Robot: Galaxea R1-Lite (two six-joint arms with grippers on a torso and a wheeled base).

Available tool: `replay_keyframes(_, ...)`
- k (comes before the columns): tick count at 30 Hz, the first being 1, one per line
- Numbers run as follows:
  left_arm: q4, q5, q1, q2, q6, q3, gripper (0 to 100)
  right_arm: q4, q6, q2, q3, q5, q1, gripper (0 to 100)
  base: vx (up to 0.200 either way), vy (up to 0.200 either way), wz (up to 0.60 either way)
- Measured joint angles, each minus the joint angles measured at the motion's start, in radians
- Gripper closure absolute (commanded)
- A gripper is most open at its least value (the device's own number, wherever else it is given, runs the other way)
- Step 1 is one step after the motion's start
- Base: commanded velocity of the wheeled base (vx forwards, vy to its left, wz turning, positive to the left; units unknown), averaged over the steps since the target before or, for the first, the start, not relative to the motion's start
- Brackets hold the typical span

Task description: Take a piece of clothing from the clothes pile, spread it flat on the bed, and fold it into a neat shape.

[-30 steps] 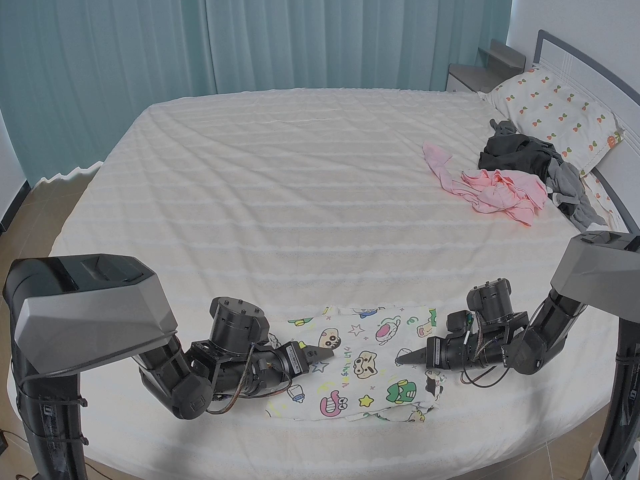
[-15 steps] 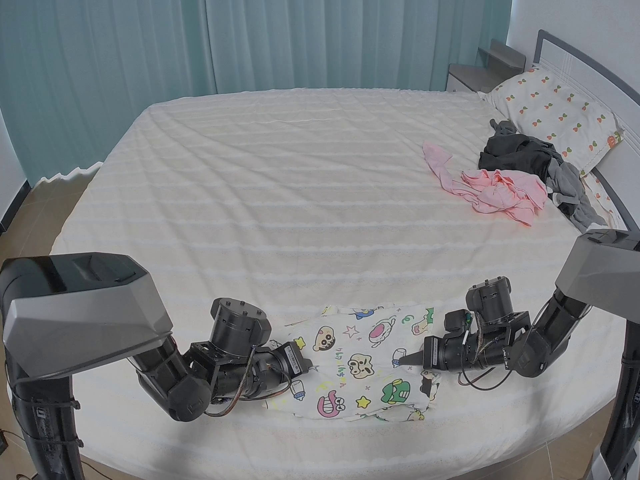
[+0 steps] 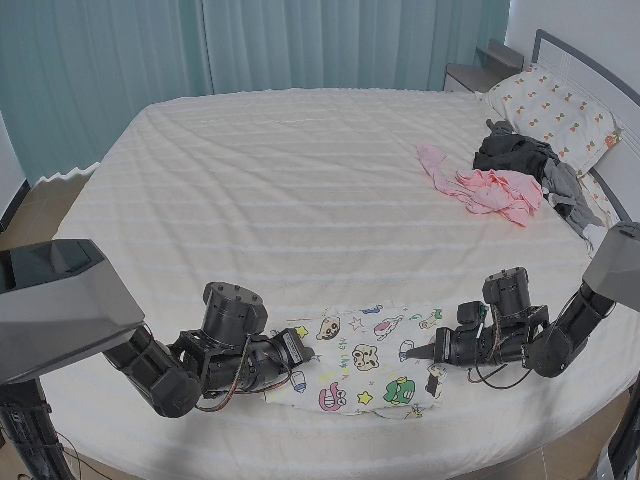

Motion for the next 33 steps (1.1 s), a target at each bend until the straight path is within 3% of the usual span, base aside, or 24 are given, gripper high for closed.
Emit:
replay_keyframes(26, -0.002, 0.002, -0.032, -0.009, 0.001, -0.028, 100, -0.001, -0.008, -0.073, 0.026, -0.001, -0.031, 100, 0.000, -0.200, 0.00)
replay_keyframes(33, -0.008, 0.026, -0.032, 0.005, 0.003, -0.029, 100, -0.001, -0.011, -0.069, 0.025, -0.001, -0.033, 100, 0.000, 0.000, 0.00)
